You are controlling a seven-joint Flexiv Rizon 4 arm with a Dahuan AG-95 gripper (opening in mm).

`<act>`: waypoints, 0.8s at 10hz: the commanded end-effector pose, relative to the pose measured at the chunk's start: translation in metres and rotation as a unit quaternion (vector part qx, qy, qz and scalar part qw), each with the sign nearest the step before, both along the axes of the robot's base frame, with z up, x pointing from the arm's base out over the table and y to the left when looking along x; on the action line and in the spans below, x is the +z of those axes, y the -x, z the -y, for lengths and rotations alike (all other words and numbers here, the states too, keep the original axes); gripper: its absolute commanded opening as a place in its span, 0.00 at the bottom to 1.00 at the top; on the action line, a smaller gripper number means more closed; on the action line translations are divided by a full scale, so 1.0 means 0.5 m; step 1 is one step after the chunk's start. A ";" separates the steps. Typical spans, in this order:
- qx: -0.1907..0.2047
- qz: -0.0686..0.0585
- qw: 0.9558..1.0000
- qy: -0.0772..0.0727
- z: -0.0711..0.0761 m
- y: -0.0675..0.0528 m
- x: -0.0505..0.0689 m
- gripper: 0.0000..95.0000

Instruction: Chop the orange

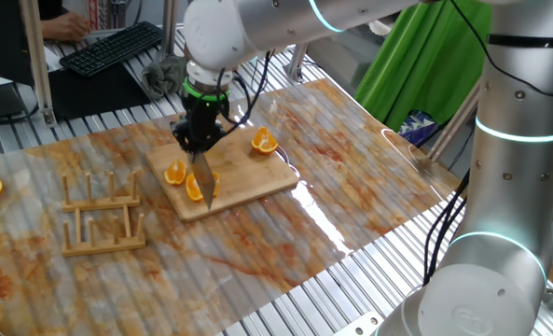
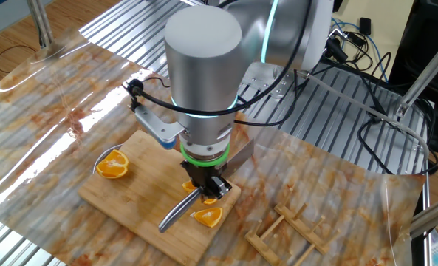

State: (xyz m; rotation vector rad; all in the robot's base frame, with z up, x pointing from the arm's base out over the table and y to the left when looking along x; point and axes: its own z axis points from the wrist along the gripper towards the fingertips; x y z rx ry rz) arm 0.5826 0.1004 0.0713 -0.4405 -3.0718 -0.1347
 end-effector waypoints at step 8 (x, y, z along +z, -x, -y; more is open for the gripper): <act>0.004 0.009 1.000 0.002 -0.030 0.045 -0.038 0.00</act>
